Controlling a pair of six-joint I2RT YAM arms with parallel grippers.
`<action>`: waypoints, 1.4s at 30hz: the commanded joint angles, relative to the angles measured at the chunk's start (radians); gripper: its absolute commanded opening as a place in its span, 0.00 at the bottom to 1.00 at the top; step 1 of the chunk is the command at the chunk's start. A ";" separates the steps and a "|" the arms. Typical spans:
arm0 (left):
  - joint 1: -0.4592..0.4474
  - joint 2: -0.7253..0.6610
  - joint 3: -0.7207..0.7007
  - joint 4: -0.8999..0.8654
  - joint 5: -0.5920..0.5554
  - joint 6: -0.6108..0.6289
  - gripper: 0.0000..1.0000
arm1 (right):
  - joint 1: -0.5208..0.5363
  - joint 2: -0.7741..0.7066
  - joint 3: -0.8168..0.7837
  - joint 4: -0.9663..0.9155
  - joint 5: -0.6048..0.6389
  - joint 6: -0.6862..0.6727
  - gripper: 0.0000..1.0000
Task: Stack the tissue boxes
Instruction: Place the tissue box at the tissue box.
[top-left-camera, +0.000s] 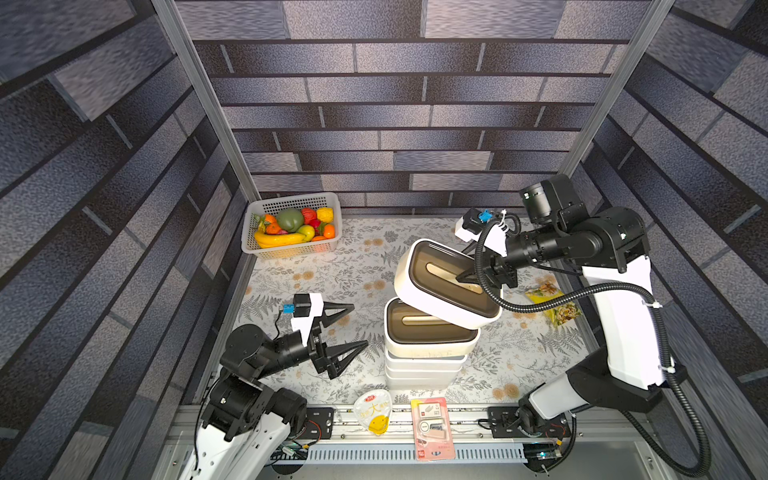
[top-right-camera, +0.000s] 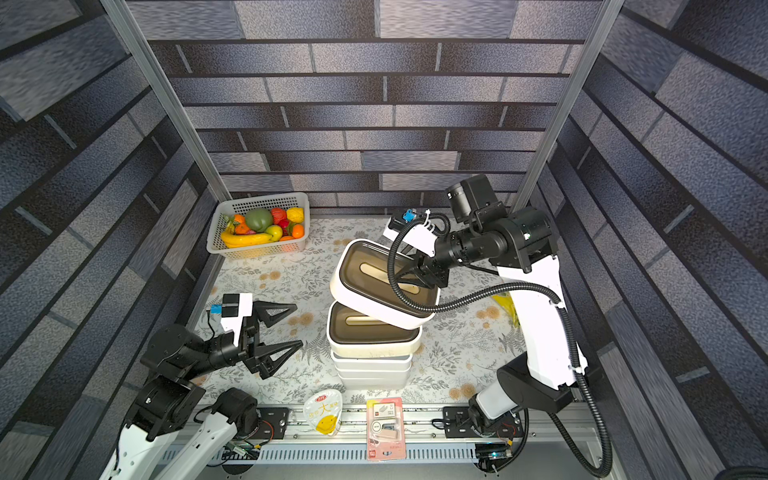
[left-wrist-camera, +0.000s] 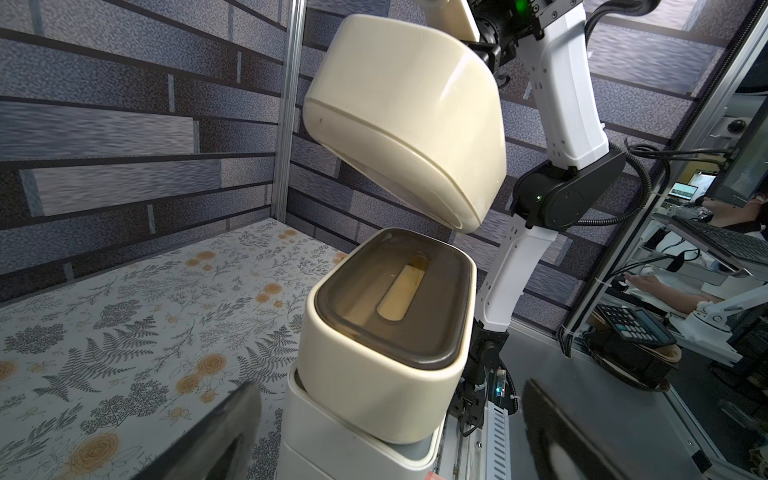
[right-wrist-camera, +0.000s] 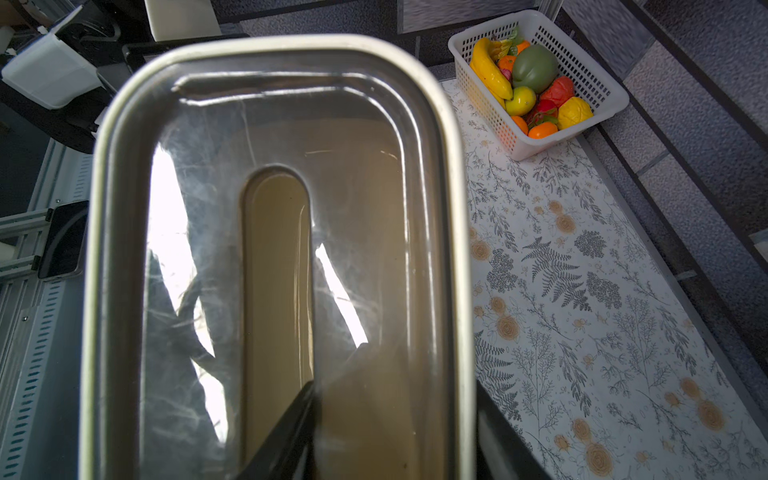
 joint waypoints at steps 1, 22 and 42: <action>0.003 -0.006 -0.013 0.026 0.023 -0.016 1.00 | 0.011 0.007 0.018 -0.090 -0.052 -0.066 0.21; 0.003 0.004 -0.015 0.026 0.033 -0.026 1.00 | 0.057 -0.039 -0.078 -0.063 -0.065 -0.119 0.23; 0.001 0.001 -0.015 0.020 0.025 -0.026 1.00 | 0.106 -0.014 -0.098 -0.056 -0.011 -0.106 0.25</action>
